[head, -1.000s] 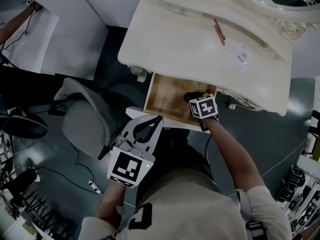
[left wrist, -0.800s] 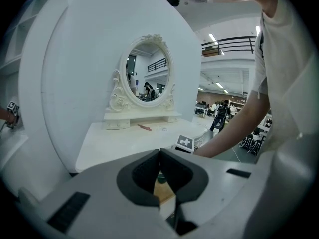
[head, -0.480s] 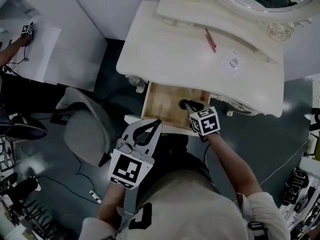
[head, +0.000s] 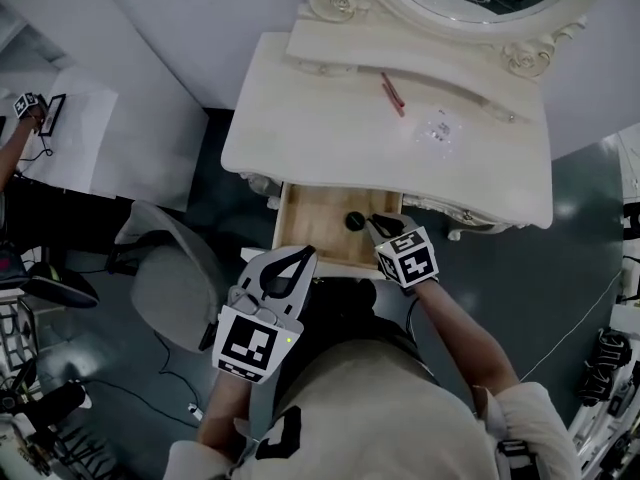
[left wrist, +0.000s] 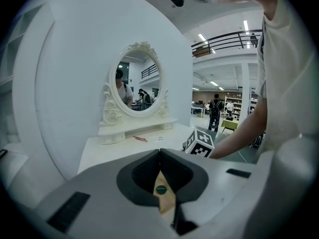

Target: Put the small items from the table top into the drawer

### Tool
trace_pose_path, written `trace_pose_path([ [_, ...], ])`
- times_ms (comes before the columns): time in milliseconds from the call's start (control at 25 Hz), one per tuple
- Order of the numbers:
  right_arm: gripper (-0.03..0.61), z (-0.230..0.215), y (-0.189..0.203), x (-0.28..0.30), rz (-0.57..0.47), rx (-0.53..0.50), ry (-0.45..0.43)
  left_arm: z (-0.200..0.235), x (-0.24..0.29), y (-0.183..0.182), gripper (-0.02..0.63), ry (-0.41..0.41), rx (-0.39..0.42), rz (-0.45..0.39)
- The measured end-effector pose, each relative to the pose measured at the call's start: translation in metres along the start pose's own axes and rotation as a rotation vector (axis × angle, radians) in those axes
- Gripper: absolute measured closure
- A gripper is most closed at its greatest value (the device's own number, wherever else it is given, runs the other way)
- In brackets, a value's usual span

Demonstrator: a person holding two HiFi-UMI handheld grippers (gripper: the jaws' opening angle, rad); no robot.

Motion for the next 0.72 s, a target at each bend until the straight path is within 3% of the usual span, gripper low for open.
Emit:
trace_pose_path([
  [720, 0.545, -0.032, 0.001, -0.074, -0.112, 0.066, 0.035, -0.068, 0.028, -0.028, 0.555, 0.037, 0.069, -0.028],
])
Point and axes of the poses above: the fingertips, and each gripper's own axes: x forward along the fingers, z to its left, y out of its underside, the point moved 3 cm from there along -x, backward along the fingers, and after that the axes turned 15 degrees about -z, right-handed, at the moved point
